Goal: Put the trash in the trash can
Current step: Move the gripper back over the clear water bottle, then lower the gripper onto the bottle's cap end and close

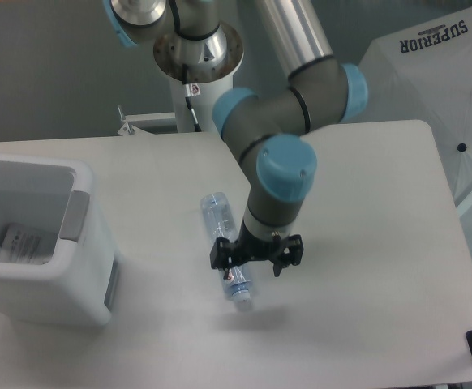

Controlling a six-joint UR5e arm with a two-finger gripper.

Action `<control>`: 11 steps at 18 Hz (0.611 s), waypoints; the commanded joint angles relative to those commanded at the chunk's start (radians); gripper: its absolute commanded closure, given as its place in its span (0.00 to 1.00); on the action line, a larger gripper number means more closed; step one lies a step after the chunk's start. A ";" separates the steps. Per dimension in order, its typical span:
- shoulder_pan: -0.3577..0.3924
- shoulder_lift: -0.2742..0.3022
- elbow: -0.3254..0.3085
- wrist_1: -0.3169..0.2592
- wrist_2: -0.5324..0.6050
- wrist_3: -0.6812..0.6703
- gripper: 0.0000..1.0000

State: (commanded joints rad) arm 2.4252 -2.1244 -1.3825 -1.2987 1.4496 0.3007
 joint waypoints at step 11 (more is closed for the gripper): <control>-0.046 -0.140 0.123 -0.079 0.077 -0.074 0.00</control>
State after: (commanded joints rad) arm 2.3793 -2.2641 -1.2594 -1.3774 1.5262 0.2270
